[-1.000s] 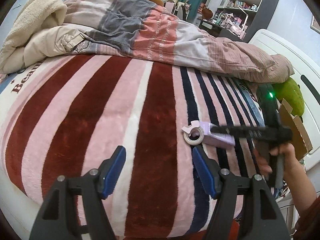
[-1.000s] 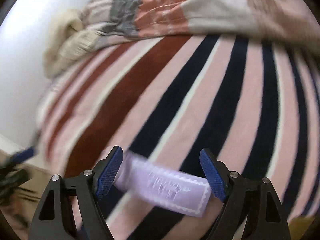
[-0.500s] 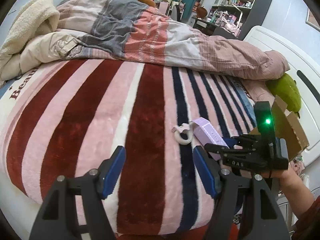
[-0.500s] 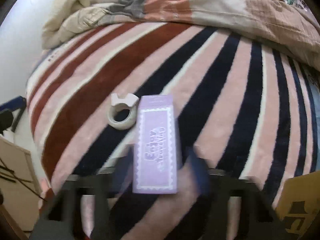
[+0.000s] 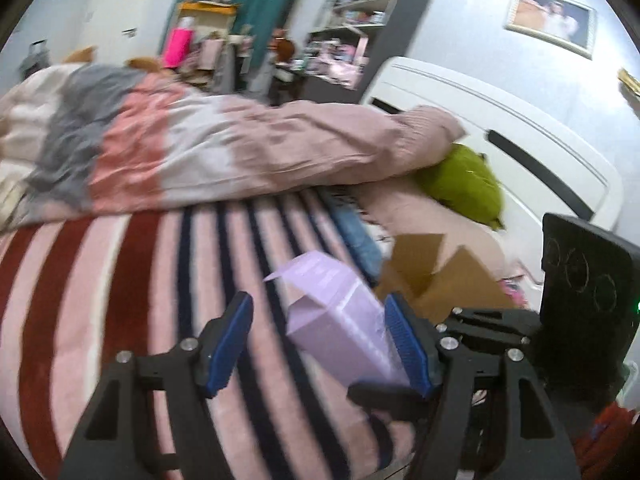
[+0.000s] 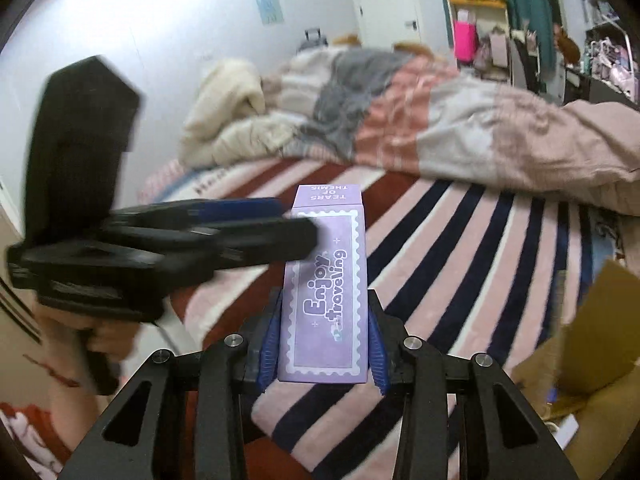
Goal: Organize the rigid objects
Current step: 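Carry the lavender box into the cardboard box and release it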
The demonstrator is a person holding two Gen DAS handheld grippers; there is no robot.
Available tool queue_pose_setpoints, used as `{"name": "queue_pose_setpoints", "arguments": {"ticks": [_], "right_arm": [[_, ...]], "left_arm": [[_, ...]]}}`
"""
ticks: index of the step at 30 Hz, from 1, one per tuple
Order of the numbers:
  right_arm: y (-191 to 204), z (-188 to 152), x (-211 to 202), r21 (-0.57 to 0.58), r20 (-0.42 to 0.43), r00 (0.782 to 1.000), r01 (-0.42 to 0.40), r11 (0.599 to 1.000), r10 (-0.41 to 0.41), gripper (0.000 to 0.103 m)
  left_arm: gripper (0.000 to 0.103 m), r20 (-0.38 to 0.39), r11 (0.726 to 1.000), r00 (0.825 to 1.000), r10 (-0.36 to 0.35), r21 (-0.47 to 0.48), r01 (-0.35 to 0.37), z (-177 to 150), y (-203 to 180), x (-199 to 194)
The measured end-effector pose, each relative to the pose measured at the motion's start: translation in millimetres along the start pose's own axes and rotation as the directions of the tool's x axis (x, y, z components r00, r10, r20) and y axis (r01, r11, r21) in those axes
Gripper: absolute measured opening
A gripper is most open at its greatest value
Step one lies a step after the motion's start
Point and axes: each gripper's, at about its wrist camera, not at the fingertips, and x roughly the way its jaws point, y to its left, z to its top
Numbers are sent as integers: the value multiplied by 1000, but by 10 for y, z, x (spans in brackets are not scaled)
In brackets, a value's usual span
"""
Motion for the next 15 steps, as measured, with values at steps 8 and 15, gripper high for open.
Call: {"name": "queue_pose_setpoints", "arguments": {"ticks": [8,15], "right_arm": [[-669,-184,-662,132,83,993,71,989,-82,33],[-1274,-351,-917,219,6,988,151,964,-156,33]], "left_arm": [[40,-74,984,991,-114,130,123,316,-864,666],[39,-217,973,963,-159,130,190,323,-1303,1364]]}}
